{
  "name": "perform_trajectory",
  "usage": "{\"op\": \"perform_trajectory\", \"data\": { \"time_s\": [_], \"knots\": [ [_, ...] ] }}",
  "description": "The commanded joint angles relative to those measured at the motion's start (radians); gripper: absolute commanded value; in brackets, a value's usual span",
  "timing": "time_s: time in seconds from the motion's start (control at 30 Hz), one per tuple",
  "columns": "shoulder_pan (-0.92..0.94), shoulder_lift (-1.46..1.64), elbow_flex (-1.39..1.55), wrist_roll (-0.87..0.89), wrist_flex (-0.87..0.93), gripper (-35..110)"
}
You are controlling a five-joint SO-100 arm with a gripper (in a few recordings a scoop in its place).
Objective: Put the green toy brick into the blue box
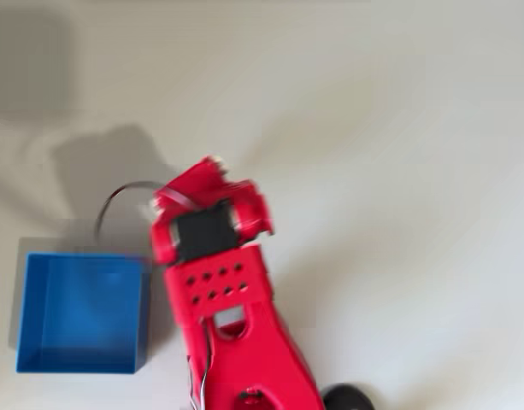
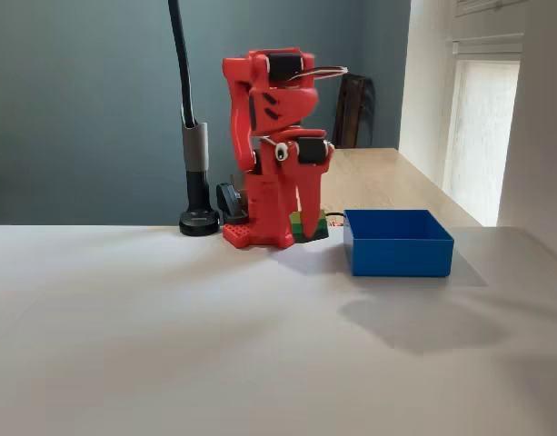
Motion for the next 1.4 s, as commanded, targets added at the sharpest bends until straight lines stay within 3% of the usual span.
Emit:
{"op": "perform_trajectory", "data": {
  "time_s": [0.0, 0.7, 1.37],
  "knots": [
    [-0.169, 0.064, -0.044, 0.061, 0.057, 0],
    [-0.620, 0.052, -0.087, 0.215, 0.097, 0],
    [-0.724, -0.268, -0.132, 0.207, 0.052, 0]
  ]
}}
